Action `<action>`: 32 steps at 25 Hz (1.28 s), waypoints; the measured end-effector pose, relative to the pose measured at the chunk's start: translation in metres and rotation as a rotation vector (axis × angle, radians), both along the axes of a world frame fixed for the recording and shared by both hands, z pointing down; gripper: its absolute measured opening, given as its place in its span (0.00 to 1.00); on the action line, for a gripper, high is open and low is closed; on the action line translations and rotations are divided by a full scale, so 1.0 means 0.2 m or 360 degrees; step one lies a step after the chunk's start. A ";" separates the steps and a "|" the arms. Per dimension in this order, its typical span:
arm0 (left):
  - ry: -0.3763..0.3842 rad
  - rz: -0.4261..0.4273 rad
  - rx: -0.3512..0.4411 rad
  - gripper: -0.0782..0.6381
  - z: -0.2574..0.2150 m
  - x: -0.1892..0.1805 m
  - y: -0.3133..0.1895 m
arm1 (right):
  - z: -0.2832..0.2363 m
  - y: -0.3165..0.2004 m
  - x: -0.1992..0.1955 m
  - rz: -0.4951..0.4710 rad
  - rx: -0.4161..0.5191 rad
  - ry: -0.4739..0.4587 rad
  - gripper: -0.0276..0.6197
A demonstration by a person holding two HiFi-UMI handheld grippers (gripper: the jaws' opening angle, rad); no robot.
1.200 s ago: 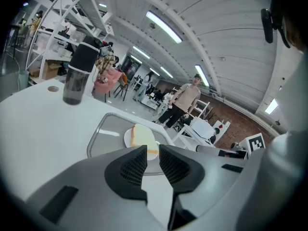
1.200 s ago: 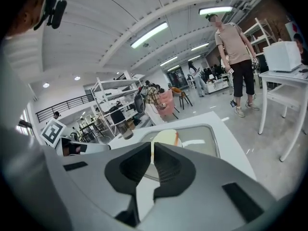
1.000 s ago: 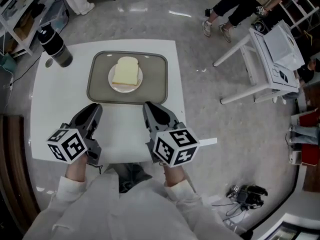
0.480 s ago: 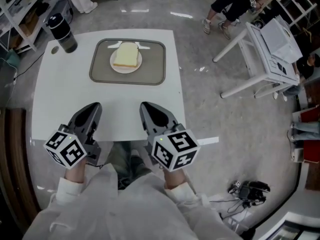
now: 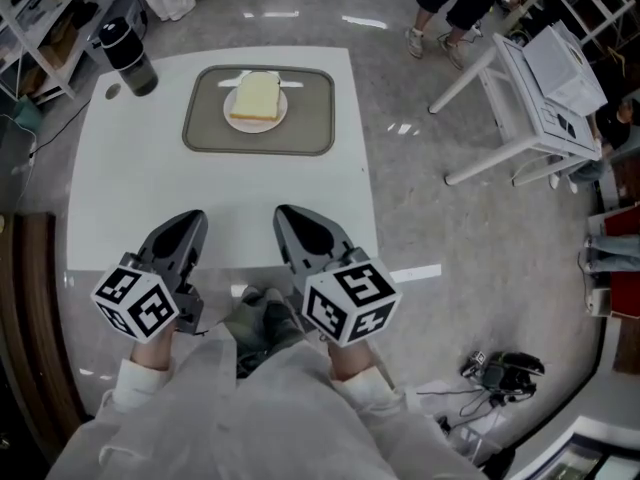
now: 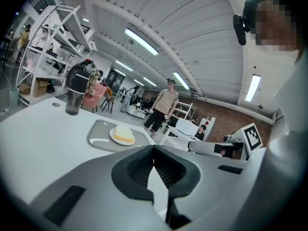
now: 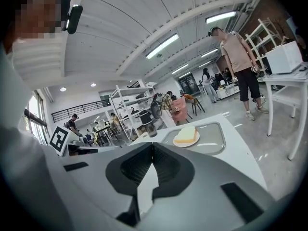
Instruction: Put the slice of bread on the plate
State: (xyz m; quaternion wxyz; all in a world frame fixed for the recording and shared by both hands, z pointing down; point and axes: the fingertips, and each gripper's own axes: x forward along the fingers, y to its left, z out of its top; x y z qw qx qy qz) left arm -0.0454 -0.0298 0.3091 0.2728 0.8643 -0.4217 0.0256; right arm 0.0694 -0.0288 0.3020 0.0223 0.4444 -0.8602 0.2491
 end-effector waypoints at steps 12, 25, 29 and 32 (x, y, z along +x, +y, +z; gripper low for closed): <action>-0.0029 0.0139 -0.0037 0.12 -0.02 0.03 0.07 | -0.08 0.07 -0.15 -0.0015 0.0042 0.0075 0.07; -0.0010 0.0212 -0.0038 0.12 -0.04 0.03 0.18 | -0.12 0.15 -0.21 -0.0012 0.0080 0.0127 0.07; -0.0009 0.0231 -0.0023 0.12 -0.06 0.05 0.20 | -0.13 0.18 -0.22 -0.0029 0.0086 0.0150 0.07; -0.0001 0.0241 -0.0013 0.12 -0.08 0.06 0.21 | -0.14 0.19 -0.22 -0.0032 0.0085 0.0138 0.06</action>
